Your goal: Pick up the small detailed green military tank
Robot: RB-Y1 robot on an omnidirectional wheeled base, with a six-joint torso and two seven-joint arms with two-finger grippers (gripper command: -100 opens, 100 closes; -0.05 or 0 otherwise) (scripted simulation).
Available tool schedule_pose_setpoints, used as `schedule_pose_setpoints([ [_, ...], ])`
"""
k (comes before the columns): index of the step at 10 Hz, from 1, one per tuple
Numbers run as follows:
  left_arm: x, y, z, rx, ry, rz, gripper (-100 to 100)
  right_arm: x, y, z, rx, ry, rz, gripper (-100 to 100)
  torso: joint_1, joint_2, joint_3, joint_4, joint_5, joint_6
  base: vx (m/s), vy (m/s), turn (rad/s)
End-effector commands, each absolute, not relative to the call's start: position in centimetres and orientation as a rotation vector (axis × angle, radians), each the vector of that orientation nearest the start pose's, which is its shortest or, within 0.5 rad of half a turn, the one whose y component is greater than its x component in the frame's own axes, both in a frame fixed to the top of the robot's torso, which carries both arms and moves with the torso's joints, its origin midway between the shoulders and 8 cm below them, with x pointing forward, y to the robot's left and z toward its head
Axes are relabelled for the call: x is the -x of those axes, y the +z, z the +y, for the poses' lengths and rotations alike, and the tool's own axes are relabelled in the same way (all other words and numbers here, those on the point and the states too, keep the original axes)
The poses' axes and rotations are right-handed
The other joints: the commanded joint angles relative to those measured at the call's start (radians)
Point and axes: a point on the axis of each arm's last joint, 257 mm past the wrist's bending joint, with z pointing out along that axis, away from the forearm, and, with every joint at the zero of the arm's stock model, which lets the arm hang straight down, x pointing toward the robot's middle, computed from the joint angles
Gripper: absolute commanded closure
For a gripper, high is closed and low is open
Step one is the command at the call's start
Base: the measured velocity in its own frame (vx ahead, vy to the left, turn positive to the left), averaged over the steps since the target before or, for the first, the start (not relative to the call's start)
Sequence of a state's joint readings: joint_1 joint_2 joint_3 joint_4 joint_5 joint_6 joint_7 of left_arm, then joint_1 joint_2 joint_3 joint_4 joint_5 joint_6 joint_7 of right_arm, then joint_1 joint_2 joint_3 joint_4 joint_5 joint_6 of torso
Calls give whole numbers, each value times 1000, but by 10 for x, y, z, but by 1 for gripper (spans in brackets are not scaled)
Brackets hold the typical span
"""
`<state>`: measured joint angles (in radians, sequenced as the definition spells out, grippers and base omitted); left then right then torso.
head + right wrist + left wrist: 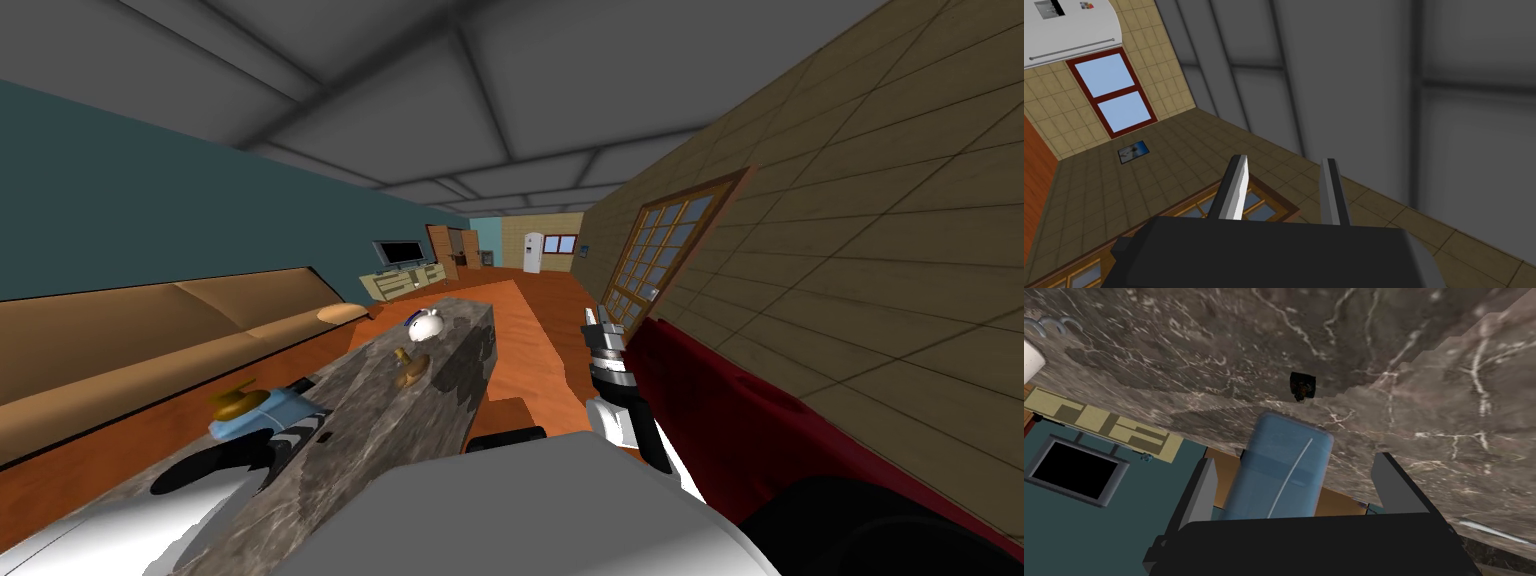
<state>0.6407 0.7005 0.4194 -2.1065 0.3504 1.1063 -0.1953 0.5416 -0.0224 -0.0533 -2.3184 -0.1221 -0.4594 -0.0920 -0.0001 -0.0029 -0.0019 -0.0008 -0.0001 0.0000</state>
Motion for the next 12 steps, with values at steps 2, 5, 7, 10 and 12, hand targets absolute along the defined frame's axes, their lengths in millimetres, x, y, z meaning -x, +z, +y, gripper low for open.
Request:
schedule_pose_setpoints([
  [2,-211,-299,594,1641,218,1883,-100,-334,22,-312,-774,1389,550,0,1,-1,0,0,0,0,52,10,-70],
  [5,-186,-309,602,1731,286,1928,-100,-334,22,-312,-774,1389,550,0,1,0,0,0,0,0,49,7,-68],
  [7,-172,-314,605,1781,322,1953,-100,-334,22,-312,-774,1389,550,0,1,1,0,0,0,0,41,10,-60],
  [10,-155,-319,605,1841,366,1982,-100,-334,22,-312,-774,1389,550,0,1,1,0,0,0,0,37,12,-57],
  [12,-143,-322,606,1885,391,2005,-100,-334,22,-312,-774,1389,550,0,1,1,0,0,0,0,31,12,-60],
])
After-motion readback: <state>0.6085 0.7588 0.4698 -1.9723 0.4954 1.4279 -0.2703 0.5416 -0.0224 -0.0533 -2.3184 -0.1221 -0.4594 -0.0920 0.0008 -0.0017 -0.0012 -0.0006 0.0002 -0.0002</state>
